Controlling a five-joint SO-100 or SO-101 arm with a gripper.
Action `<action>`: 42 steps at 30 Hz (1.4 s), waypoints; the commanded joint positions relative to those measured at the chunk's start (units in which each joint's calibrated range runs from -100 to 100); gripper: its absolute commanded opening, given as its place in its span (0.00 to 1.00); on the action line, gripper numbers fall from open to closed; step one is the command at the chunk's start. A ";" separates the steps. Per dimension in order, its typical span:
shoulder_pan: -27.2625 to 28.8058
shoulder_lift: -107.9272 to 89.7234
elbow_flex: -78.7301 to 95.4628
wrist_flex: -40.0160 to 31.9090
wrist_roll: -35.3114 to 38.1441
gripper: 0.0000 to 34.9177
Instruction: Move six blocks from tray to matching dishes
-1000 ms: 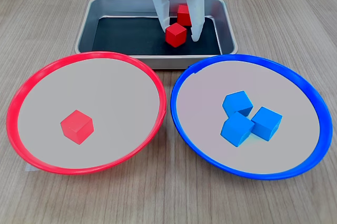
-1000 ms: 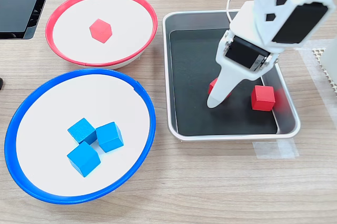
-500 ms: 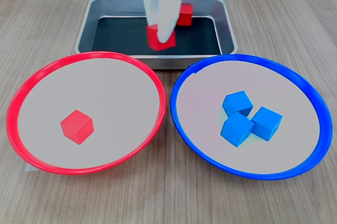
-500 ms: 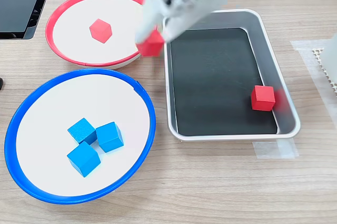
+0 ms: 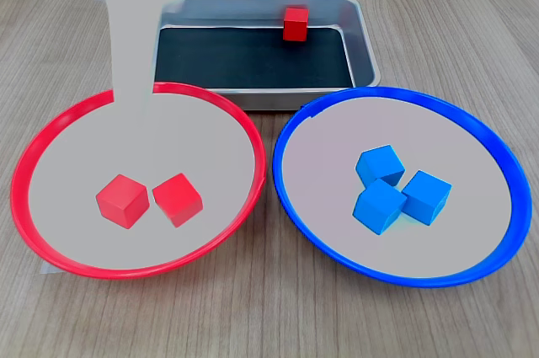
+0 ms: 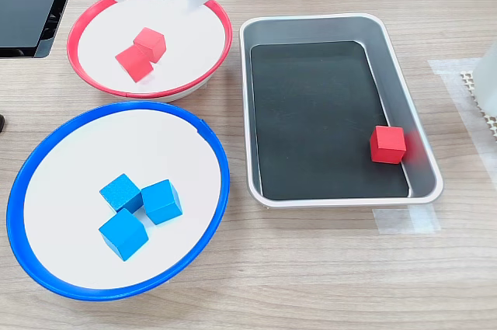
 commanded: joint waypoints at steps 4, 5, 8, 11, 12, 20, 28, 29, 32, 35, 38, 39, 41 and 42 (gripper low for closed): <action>-2.00 -16.16 12.54 8.87 4.44 0.01; -3.04 -19.23 16.00 11.67 7.13 0.01; -5.77 -28.44 30.02 14.15 15.68 0.01; -8.21 -36.46 42.76 13.57 22.71 0.01; -9.15 -38.67 45.95 13.08 24.08 0.08; -16.87 -49.68 61.06 11.51 27.45 0.62; -20.35 -50.36 64.88 13.65 27.40 0.57; -20.73 -50.27 65.15 13.65 27.55 0.52; -21.48 -50.02 65.15 13.41 27.59 0.30; -21.67 -49.93 65.06 12.83 27.69 0.01; -20.92 -48.48 60.78 12.58 26.42 0.01; -20.64 -47.20 57.78 12.09 25.01 0.00; -19.04 -42.68 49.13 9.53 19.58 0.00; -18.00 -40.12 44.67 7.96 16.85 0.00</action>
